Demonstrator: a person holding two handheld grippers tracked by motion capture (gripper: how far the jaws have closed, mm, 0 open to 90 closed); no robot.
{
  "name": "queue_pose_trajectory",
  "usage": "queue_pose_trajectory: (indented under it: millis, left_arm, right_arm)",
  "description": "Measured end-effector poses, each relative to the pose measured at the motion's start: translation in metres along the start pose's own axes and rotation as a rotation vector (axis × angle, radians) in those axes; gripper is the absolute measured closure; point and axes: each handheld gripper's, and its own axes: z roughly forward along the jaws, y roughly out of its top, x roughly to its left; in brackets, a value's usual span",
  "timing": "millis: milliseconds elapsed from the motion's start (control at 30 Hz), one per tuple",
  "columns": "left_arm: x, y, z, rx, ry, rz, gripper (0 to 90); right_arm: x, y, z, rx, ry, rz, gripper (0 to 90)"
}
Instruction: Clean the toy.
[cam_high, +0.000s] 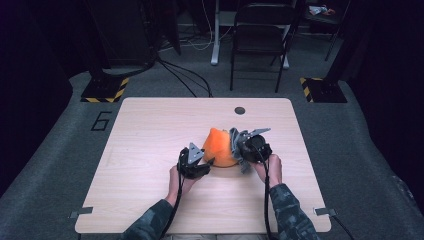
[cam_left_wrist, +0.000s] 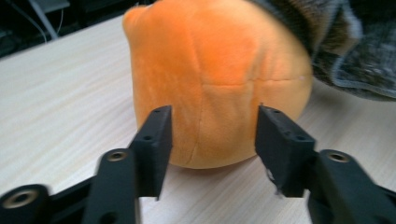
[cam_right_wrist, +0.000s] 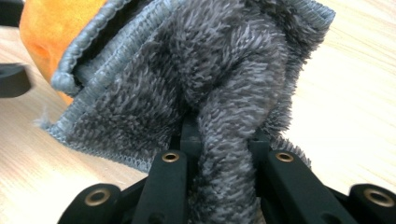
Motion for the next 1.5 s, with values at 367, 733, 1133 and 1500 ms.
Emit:
queue_pose_trajectory:
  millis: [367, 733, 1133, 1500]
  left_arm:
    - [-0.015, -0.007, 0.031, 0.074, 0.046, 0.046, 46.9]
    - [-0.007, 0.000, 0.018, 0.034, 0.032, -0.059, 70.7]
    - [-0.006, 0.001, 0.016, 0.054, 0.013, -0.102, 70.1]
    - [-0.005, -0.001, 0.019, 0.052, 0.000, -0.108, 69.9]
  right_arm:
    - [-0.001, -0.001, 0.002, -0.014, 0.011, 0.001, 75.9]
    - [-0.001, 0.009, -0.017, -0.064, 0.005, 0.005, 75.9]
    - [0.050, 0.043, -0.010, -0.079, 0.004, -0.142, 75.7]
    - [0.014, 0.009, -0.005, -0.023, -0.018, -0.063, 75.9]
